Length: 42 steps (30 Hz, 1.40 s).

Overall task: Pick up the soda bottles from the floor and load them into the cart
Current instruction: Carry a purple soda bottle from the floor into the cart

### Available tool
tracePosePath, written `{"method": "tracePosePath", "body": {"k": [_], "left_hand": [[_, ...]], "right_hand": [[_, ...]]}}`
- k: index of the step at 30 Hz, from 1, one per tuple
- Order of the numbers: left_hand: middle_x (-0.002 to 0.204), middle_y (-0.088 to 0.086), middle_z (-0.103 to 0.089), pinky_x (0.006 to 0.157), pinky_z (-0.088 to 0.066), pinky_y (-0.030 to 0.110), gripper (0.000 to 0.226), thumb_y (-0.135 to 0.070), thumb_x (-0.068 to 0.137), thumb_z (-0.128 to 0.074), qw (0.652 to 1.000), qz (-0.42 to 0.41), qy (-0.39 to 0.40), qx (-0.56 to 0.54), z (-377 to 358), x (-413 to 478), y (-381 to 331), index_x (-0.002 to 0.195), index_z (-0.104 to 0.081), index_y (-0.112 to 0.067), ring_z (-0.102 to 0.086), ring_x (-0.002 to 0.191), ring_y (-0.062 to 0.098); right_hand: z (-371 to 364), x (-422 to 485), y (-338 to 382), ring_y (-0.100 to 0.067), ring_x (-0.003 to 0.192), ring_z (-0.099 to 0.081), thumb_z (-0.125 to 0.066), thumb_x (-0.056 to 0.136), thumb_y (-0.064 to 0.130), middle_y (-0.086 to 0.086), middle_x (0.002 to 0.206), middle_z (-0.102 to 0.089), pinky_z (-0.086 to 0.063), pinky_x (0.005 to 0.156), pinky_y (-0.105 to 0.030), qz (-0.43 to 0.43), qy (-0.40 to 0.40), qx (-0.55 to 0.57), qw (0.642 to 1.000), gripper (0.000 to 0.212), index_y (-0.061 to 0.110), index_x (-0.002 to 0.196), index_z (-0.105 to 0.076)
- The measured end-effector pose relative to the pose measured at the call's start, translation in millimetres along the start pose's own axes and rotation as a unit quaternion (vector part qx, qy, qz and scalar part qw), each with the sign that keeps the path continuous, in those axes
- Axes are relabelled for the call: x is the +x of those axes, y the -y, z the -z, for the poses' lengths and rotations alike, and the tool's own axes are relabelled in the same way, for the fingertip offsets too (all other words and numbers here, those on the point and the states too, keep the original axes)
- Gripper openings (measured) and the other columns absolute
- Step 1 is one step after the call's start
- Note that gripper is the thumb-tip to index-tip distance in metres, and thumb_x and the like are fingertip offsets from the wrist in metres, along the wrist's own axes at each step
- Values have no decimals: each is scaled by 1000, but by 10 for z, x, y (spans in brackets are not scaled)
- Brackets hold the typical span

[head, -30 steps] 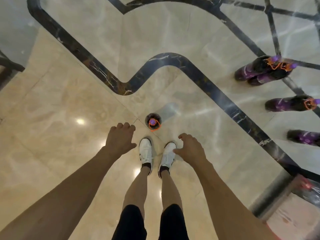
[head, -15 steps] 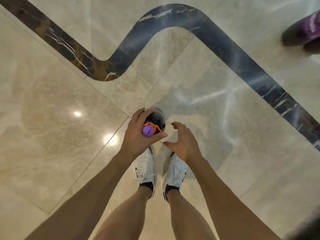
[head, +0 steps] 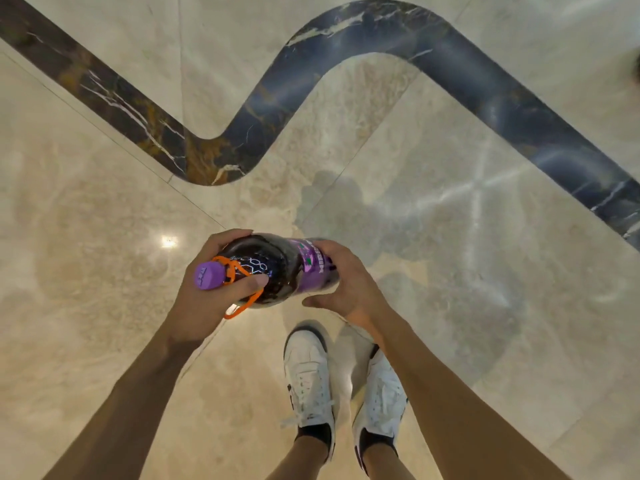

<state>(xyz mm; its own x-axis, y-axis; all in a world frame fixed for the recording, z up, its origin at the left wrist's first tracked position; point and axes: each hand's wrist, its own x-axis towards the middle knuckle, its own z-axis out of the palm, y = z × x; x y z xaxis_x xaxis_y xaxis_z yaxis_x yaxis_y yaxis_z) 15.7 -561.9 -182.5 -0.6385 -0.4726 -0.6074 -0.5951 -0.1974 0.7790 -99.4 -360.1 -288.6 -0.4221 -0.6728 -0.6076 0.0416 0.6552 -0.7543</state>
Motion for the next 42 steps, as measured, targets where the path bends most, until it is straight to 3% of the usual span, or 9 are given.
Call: {"method": "tracePosePath", "body": {"k": [3,6,8,13,16,21,30,35,42], "left_hand": [[120,-1,-70,77,-60,26,70,-32,60,-81,1000,6,8,-12,138,78,67,126,-60,-23,-69,109,19],[118,-2,-71,73,-59,27,69,-32,58,-79,999,20,10,-24,224,143,100,125,-62,-28,-69,108,19],[119,-2,-70,74,-60,29,67,-33,56,-79,999,31,17,-26,272,124,35,121,-64,-34,-68,110,20],[120,0,-71,75,-60,31,65,-34,58,-79,998,32,39,-39,437,-363,-484,121,-65,-33,-70,109,21],[121,1,-71,79,-61,35,62,-33,59,-78,997,21,39,-58,550,-899,-1103,120,-66,-35,-69,110,22],[125,0,-69,90,-60,45,65,-35,58,-79,996,-7,38,-82,811,-1959,-2541,122,-66,-35,-67,115,23],[126,9,-68,94,-58,52,70,-32,62,-78,985,-110,23,-129,1251,-3970,-4936,130,-61,-20,-67,115,29],[128,10,-67,98,-56,53,67,-32,61,-78,975,-149,-12,-166,1412,-4747,-5482,126,-64,-26,-65,118,32],[127,10,-68,96,-56,44,62,-30,59,-78,952,-188,-108,-217,1442,-5544,-5606,120,-67,-29,-65,118,33]], "right_hand": [[-127,362,-5,-8,135,-41,-99,58,45,9,147,-48,-34,116,-32,41,34,-92,994,104,34,146,-45],[-203,559,52,-7,102,-59,-92,51,48,15,108,-60,-55,94,-34,83,28,-154,984,74,34,116,-59],[-199,521,102,-6,90,-60,-89,50,46,15,96,-60,-56,87,-31,93,29,-169,981,65,32,106,-61],[-5,-34,509,1,94,-55,-87,54,58,24,98,-51,-52,91,-25,123,35,-181,975,68,39,109,-52],[299,-575,1101,-1,90,-51,-88,55,51,26,95,-44,-48,87,-26,147,23,-171,974,65,37,104,-47],[1094,-1736,2762,-8,94,-57,-95,54,41,12,101,-62,-50,82,-28,174,-7,-187,967,67,23,111,-65],[2143,-3751,5530,-3,86,-60,-81,56,61,18,95,-64,-56,79,-22,226,-46,-344,910,59,35,105,-61],[2337,-4342,6301,-5,99,-63,-83,53,56,17,110,-67,-54,91,-26,296,-48,-348,888,74,34,120,-62],[2271,-4488,6747,-5,102,-60,-87,50,64,20,111,-60,-58,91,-29,358,29,-376,854,87,38,126,-52]]}}
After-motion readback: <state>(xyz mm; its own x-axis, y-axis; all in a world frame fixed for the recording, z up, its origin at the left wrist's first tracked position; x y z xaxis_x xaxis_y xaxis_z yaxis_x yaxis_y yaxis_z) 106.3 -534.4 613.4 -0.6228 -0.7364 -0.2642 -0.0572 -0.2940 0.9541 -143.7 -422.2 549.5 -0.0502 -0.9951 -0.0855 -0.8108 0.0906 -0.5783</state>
